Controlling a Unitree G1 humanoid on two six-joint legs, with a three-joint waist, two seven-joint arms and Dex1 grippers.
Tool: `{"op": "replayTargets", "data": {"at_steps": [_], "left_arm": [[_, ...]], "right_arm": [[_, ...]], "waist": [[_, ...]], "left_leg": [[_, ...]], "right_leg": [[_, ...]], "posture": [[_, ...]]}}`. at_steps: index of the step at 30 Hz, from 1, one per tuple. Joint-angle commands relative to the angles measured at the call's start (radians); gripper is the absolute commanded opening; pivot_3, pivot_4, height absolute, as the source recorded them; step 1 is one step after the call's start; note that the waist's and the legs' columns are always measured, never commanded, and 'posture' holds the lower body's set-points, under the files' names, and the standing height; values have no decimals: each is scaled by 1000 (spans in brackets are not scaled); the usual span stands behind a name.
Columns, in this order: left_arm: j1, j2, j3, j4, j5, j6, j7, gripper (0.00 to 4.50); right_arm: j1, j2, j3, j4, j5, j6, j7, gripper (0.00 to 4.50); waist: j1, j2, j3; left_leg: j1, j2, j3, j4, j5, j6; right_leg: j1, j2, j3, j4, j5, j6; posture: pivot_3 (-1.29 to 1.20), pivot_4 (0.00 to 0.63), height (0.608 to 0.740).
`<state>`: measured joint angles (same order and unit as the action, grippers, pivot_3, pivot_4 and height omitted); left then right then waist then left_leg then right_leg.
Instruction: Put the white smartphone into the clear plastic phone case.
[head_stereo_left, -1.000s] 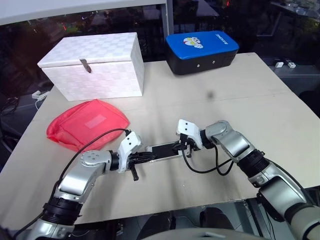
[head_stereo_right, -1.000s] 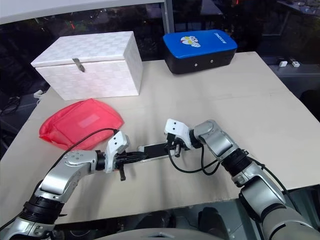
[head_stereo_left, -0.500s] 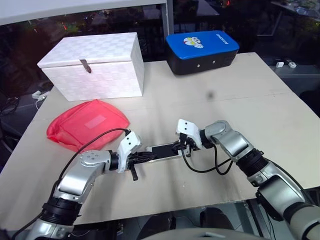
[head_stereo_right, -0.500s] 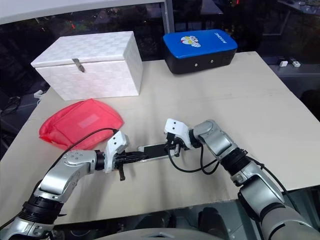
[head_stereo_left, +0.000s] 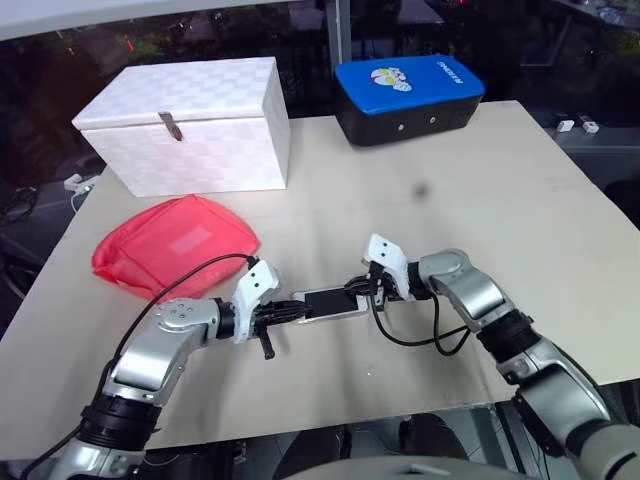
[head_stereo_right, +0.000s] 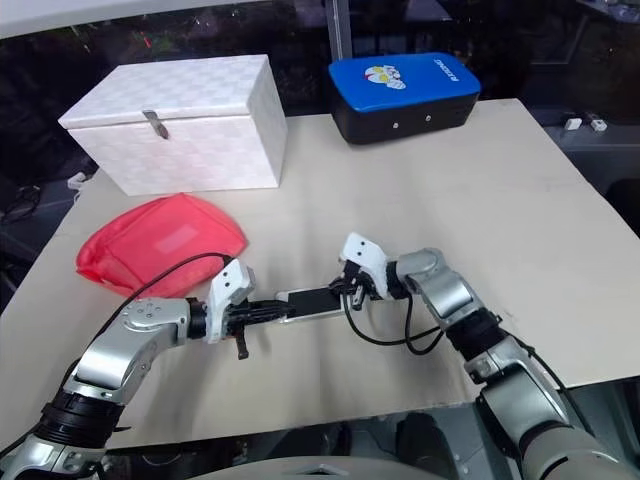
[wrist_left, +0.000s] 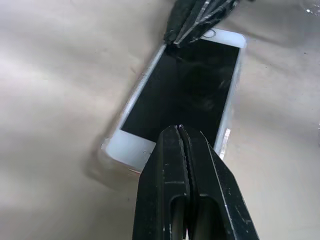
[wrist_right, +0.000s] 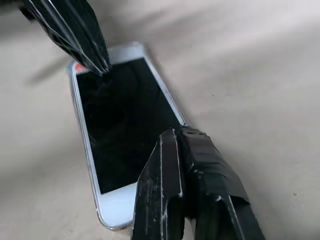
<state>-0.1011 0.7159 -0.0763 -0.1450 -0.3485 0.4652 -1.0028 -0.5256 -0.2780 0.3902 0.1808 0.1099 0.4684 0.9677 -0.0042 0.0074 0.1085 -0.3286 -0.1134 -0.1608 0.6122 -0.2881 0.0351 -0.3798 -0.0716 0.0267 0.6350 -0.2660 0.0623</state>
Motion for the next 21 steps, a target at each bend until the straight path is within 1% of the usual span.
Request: {"op": "replayTargets", "data": {"at_steps": [1,2,3,4,6,8,12,17,21], "left_arm": [[24,8,-19,19,20,20,2,23],[24,8,-17,18,18,20,2,23],[25,8,-17,16,16,19,2,23],[27,7,-16,14,14,18,1,23],[28,3,-11,10,6,18,-1,23],[29,1,-7,6,1,15,-6,23],[28,0,-3,3,-10,6,-13,23],[29,1,4,-4,-26,-7,-29,23],[37,10,11,-17,-38,-16,-47,23]], "right_arm": [[71,-61,-65,-118,2,84,-66,0],[78,-74,-83,-176,13,103,-73,0],[83,-88,-100,-234,29,135,-76,0],[88,-102,-109,-282,44,161,-76,0],[93,-133,-122,-378,71,210,-72,0],[92,-157,-136,-472,114,272,-69,0],[80,-189,-127,-598,181,363,-51,0],[74,-210,-82,-638,216,381,-39,0],[62,-251,34,-583,144,326,-26,0]], "waist": [[6,4,9],[9,5,11],[14,5,12],[16,3,14],[19,3,16],[18,2,23],[13,1,31],[16,-4,35],[15,-5,37]], "left_leg": [[-2,-1,-2,0,0,0],[-4,-1,-2,0,0,-2],[-10,-1,-2,0,2,-5],[-19,-2,-2,1,5,-2],[-26,-2,-4,3,5,-2],[-37,-3,-5,5,5,-2],[-39,-3,-8,4,5,-2],[-40,-3,-10,5,5,-2],[-40,-4,-10,5,5,-2]], "right_leg": [[-1,0,-1,-2,0,0],[-3,0,-1,-2,1,0],[-9,-1,-2,-2,3,-4],[-18,-1,-2,-1,4,-6],[-25,-1,-4,0,5,-7],[-34,-1,-5,-1,5,-8],[-34,-2,-6,-3,6,-8],[-34,-2,-8,-4,6,-8],[-34,-2,-9,-4,6,-8]], "posture": [[0,150,740],[0,150,740],[0,150,740],[0,150,740],[0,150,740],[0,150,740],[0,150,740],[0,150,740],[0,150,740]]}}
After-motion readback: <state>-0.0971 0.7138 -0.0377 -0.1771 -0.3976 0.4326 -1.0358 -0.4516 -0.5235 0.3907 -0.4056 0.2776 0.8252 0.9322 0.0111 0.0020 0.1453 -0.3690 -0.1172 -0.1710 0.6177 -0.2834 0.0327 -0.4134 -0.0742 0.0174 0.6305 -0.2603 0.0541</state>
